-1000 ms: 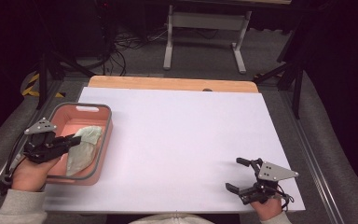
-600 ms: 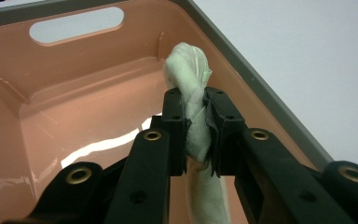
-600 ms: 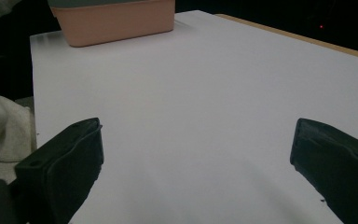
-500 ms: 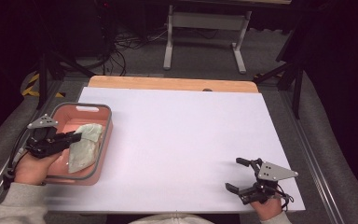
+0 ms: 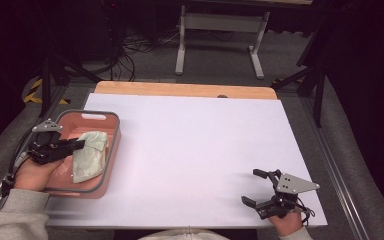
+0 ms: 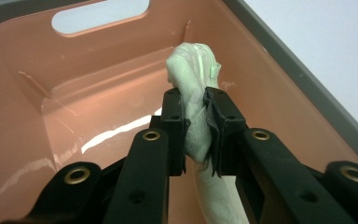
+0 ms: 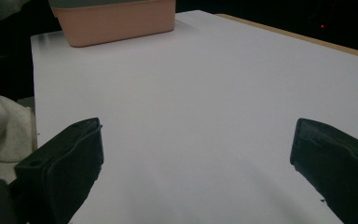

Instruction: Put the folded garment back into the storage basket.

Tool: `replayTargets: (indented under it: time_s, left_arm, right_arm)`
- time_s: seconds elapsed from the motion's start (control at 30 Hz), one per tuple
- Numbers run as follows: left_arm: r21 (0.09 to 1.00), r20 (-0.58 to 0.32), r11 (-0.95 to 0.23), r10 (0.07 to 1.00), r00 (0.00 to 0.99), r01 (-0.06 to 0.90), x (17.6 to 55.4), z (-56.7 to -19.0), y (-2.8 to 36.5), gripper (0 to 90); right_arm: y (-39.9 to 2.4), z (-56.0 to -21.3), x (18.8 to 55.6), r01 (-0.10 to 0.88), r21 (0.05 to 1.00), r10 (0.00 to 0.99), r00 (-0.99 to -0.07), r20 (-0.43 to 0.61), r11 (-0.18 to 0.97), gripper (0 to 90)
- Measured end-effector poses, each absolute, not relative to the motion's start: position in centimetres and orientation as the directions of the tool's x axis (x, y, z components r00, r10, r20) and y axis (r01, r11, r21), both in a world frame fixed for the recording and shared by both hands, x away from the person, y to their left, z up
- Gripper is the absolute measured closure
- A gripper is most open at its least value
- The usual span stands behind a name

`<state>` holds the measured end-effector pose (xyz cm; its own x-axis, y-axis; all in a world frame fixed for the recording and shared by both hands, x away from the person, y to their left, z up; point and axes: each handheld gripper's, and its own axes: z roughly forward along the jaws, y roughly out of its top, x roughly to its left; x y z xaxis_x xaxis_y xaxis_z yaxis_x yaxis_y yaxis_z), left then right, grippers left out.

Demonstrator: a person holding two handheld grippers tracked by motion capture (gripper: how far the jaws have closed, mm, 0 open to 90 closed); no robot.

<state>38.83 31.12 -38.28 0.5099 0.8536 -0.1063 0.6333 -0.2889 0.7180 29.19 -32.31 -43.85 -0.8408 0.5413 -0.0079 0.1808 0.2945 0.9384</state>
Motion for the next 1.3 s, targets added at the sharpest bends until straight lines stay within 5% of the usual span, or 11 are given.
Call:
replayTargets:
  time_s: [1.1, 1.3]
  left_arm:
    - [0.674, -0.001, -0.347, 0.882, 0.471, 0.652, 40.4, -38.9, 31.3, 77.3]
    - [0.684, -0.004, -0.331, 0.890, 0.457, 0.650, 40.4, -39.0, 31.5, 60.8]
  right_arm:
    - [-32.3, -43.9, 29.2, 0.183, 0.938, 0.537, -0.844, -0.004, 0.295, 2.8]
    - [-32.3, -43.9, 29.2, 0.183, 0.938, 0.537, -0.844, -0.004, 0.295, 2.8]
